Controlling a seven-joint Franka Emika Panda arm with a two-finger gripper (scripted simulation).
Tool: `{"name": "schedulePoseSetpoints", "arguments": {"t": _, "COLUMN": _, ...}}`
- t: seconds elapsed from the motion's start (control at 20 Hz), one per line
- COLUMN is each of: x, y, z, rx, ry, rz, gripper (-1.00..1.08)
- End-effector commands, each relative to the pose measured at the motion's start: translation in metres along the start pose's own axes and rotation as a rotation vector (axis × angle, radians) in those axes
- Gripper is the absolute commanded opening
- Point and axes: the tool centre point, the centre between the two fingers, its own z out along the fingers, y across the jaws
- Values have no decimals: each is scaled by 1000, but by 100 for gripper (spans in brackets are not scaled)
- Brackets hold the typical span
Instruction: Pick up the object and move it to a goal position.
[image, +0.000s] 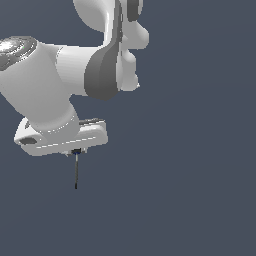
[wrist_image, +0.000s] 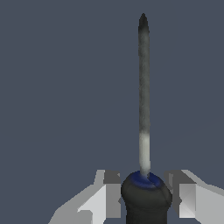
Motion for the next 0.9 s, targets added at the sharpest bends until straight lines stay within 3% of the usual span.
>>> {"name": "schedulePoseSetpoints", "arguments": {"t": 0.0, "x": 5, "y": 7, "z": -9, "rx": 0, "ry": 0, "rz": 0, "gripper": -100}}
{"name": "schedulePoseSetpoints", "arguments": {"t": 0.85, "x": 25, "y": 35, "z": -43, "rx": -1, "ry": 0, "rz": 0, "gripper": -100}}
